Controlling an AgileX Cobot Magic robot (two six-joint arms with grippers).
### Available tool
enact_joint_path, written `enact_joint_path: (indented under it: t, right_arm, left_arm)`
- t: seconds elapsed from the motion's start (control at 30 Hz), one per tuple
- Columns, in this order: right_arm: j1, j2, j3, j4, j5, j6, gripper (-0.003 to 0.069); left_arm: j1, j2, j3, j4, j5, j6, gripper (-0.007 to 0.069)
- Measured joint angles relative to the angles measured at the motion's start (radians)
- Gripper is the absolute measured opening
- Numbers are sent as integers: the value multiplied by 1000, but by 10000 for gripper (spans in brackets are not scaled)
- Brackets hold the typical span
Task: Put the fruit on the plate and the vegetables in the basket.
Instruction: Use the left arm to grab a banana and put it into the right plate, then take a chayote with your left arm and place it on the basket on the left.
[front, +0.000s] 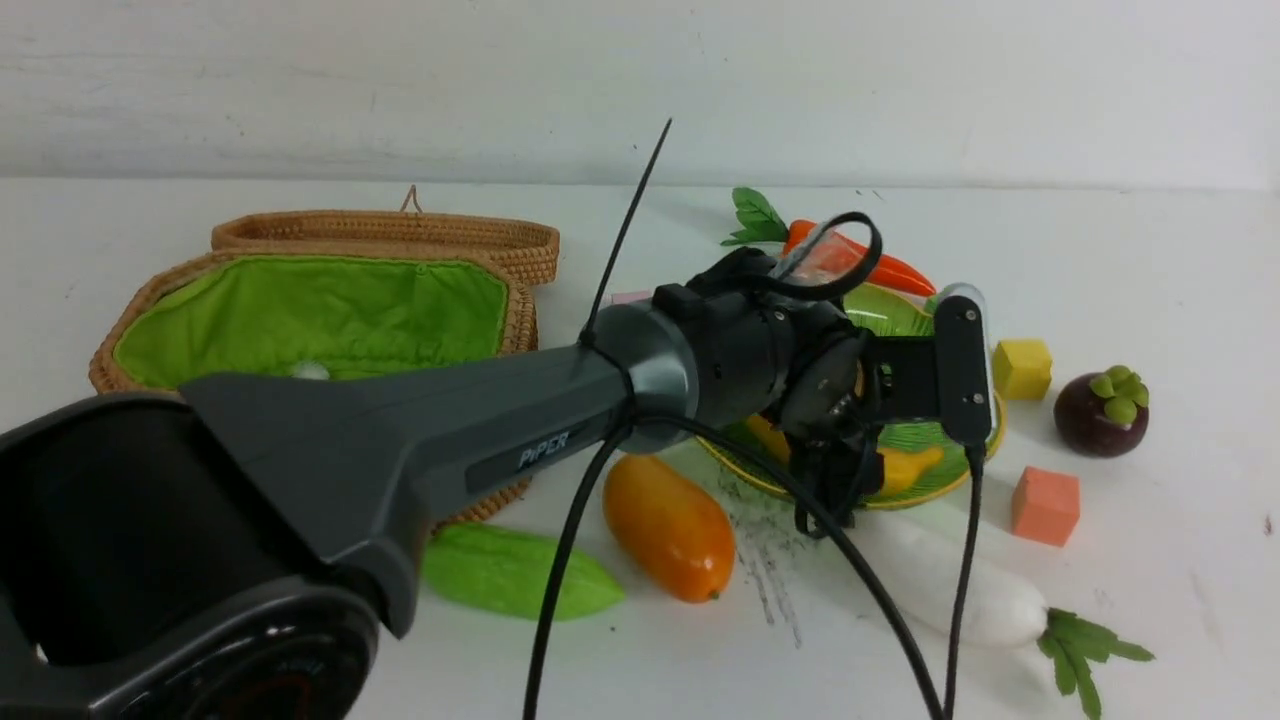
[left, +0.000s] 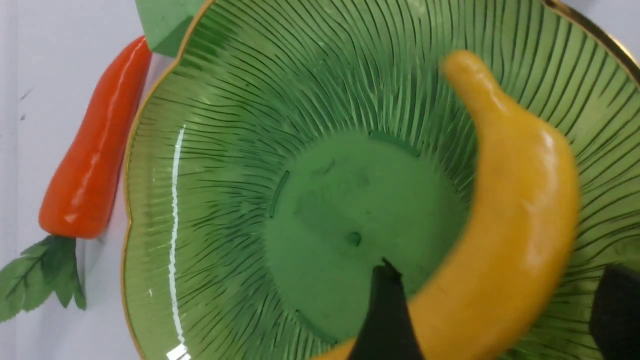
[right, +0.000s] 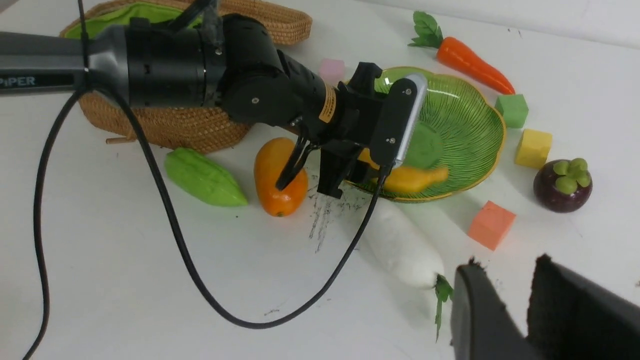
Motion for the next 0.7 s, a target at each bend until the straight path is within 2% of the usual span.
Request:
enact_joint_path:
  t: [0.1, 0.27, 0.33, 0.4, 0.5, 0.57, 0.6, 0.7]
  right_arm:
    - [0, 0, 0, 0, 1, 0, 171]
    - [0, 0, 0, 0, 1, 0, 171]
    - [0, 0, 0, 0, 1, 0, 171]
    - [0, 0, 0, 0, 2, 0, 171]
    - [0, 0, 0, 0, 2, 0, 171]
    - [0, 0, 0, 8, 2, 0, 171]
    - [0, 0, 0, 18, 4, -4, 171]
    - [0, 0, 0, 55, 17, -35, 171]
  left_arm:
    - [0, -26, 0, 0, 5, -54, 589]
    - [-3, -89, 0, -11, 96, -129, 582]
    - [-15, -151, 0, -26, 191, -255, 530]
    - [-32, -212, 0, -39, 287, -409, 437]
    - [-57, -307, 0, -55, 438, -556, 218]
    - [-63, -365, 0, -78, 543, -572, 58]
    - [-64, -387, 5, -88, 582, -569, 9]
    - [-64, -465, 59, -115, 692, -552, -13]
